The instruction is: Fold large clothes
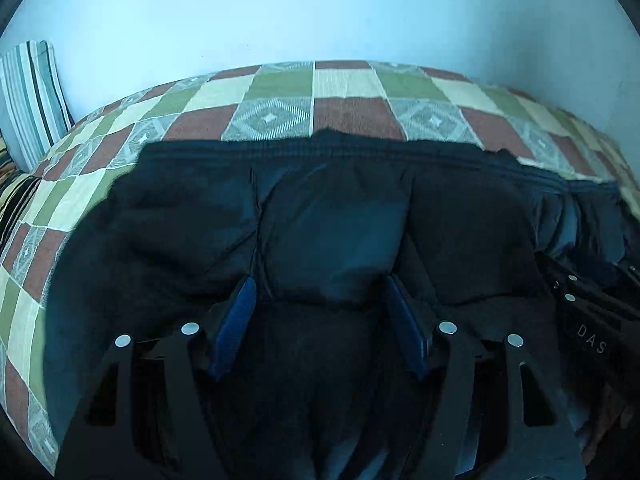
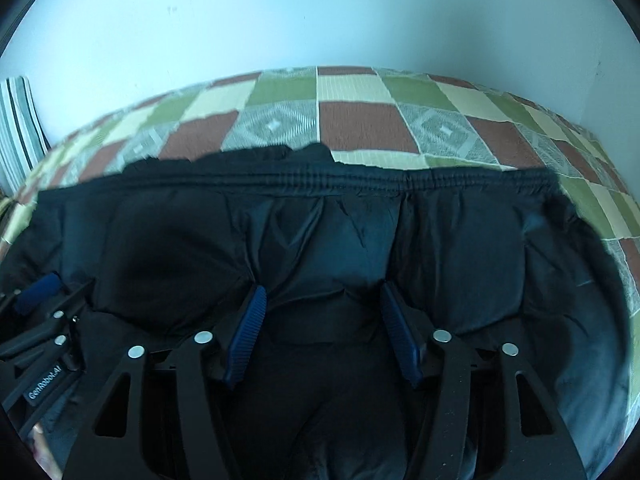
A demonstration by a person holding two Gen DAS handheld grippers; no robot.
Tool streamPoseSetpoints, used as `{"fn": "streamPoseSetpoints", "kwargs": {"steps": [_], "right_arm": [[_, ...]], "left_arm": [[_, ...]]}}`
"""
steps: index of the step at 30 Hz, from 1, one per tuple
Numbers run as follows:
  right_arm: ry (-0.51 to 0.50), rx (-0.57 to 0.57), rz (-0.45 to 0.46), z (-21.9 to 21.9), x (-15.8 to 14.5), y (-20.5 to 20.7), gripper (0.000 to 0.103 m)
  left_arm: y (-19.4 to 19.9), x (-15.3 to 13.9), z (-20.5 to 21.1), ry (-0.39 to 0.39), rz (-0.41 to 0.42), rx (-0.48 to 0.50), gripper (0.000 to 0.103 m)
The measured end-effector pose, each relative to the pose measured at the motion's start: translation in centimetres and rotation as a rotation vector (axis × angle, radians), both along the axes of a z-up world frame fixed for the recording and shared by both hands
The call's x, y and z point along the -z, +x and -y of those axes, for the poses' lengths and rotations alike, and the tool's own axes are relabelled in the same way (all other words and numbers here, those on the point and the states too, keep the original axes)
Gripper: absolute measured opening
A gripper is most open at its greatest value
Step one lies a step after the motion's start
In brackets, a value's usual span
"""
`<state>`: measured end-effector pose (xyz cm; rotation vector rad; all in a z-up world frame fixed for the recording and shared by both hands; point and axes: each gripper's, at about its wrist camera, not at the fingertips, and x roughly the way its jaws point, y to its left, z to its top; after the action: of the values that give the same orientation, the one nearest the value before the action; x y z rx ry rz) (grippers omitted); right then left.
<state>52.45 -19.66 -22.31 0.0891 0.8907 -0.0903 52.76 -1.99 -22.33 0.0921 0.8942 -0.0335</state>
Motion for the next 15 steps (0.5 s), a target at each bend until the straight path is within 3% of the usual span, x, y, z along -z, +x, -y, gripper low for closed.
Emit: {"fn": "streamPoseSetpoints", "kwargs": {"steps": [4,15], "right_arm": [[-0.055,0.01,0.03,-0.6,1.2,-0.2,0.061],[-0.075,0.024,0.052,-0.7,2.0,-0.3,0.061]], "left_arm": [[0.1,1.4,0.2,0.014,0.017,-0.007,0.069],[0.2,2.6,0.2,0.01,0.038,-0.011,0.07]]}}
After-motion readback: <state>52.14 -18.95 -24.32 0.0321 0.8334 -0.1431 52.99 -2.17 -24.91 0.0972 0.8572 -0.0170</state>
